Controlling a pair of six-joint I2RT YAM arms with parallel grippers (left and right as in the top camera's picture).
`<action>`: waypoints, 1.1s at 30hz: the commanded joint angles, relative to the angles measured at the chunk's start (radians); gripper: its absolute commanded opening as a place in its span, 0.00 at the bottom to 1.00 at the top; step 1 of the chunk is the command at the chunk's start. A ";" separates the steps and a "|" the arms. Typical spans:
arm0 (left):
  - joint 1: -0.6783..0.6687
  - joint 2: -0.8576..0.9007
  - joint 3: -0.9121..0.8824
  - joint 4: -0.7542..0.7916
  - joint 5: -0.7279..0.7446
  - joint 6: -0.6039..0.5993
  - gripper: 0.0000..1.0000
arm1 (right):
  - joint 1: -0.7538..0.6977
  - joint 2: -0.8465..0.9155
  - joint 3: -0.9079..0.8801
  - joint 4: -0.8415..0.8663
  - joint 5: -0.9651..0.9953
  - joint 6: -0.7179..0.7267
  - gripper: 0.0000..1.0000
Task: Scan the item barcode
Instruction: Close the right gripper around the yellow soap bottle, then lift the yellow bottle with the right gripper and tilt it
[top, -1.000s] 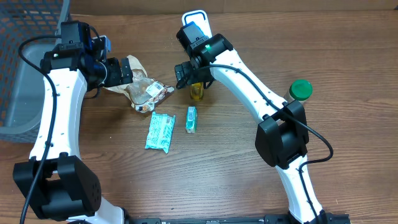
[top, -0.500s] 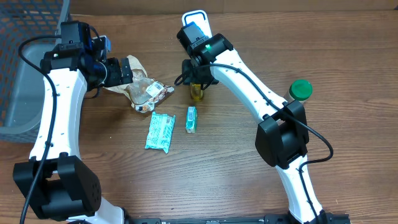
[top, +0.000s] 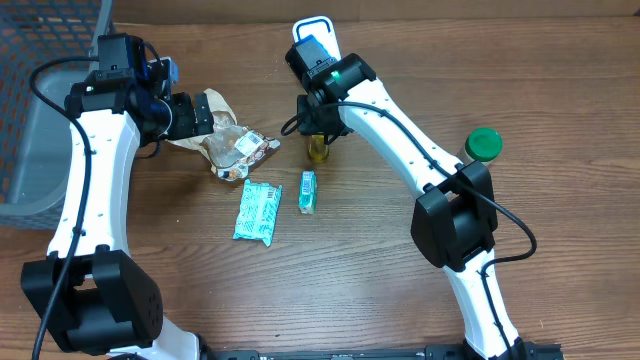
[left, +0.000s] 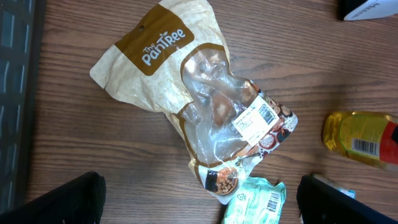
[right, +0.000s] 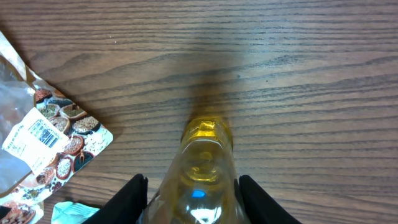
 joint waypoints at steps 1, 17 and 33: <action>-0.006 -0.004 0.002 0.001 0.011 0.030 1.00 | -0.012 0.014 -0.005 0.000 0.009 0.006 0.38; -0.006 -0.004 0.002 0.001 0.011 0.030 1.00 | -0.237 -0.172 0.102 -0.180 -0.476 -0.138 0.32; -0.006 -0.004 0.002 0.001 0.011 0.030 1.00 | -0.411 -0.245 0.091 -0.493 -1.028 -0.642 0.31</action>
